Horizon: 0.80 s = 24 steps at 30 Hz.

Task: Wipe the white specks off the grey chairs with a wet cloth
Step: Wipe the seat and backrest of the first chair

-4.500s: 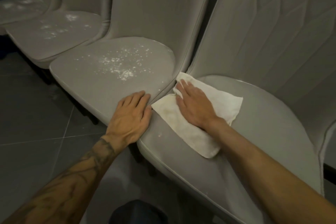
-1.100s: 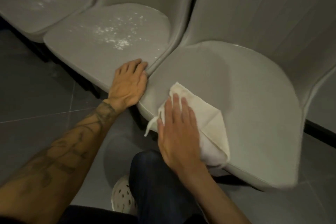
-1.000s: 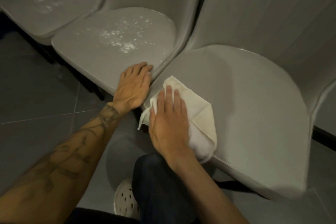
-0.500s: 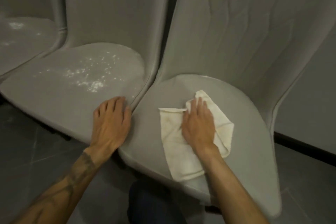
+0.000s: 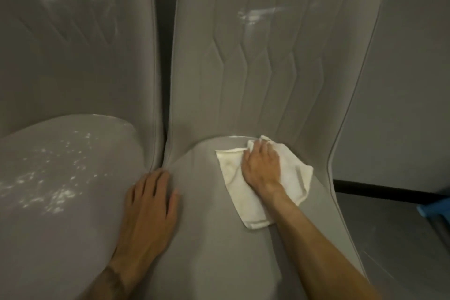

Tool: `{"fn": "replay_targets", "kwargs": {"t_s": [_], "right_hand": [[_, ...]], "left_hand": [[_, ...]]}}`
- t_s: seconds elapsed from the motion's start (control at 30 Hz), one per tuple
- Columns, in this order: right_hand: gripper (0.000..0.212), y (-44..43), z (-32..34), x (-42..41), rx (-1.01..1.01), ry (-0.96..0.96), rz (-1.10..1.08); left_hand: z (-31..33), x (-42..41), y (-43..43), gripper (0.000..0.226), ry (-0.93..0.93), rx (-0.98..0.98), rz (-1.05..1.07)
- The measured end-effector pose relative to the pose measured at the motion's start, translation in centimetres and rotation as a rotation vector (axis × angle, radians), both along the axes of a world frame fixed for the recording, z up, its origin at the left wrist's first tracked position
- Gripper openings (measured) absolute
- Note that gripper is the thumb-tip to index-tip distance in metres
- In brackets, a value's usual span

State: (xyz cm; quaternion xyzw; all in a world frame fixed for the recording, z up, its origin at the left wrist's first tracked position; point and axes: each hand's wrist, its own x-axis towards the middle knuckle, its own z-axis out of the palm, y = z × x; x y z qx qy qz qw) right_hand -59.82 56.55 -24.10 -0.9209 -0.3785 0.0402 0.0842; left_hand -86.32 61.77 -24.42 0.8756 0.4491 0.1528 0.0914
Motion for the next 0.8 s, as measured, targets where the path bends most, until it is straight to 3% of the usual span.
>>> {"fn": "replay_targets", "kwargs": {"t_s": [0.1, 0.27, 0.43, 0.6, 0.7, 0.8], "right_hand": [[0.057, -0.4, 0.0, 1.7, 0.002, -0.004, 0.122], [0.051, 0.2, -0.4, 1.4, 0.028, -0.072, -0.076], [0.059, 4.8, -0.9, -3.6, 0.130, 0.031, 0.233], [0.056, 1.1, -0.9, 0.5, 0.162, -0.009, 0.023], [0.056, 4.0, -1.0, -2.0, 0.091, -0.030, -0.038], [0.055, 6.2, -1.3, -4.7, 0.094, -0.008, 0.218]], "left_hand": [[-0.4, -0.1, 0.0, 0.060, -0.026, 0.029, 0.019], [-0.5, 0.1, 0.0, 0.062, -0.034, 0.035, 0.045], [-0.5, 0.2, 0.0, 0.059, -0.039, 0.031, 0.049], [-0.6, 0.1, 0.1, 0.059, -0.027, 0.036, 0.046], [-0.5, 0.0, 0.1, 0.059, -0.036, 0.031, 0.056], [-0.6, 0.2, 0.0, 0.058, -0.050, 0.041, 0.052]]}}
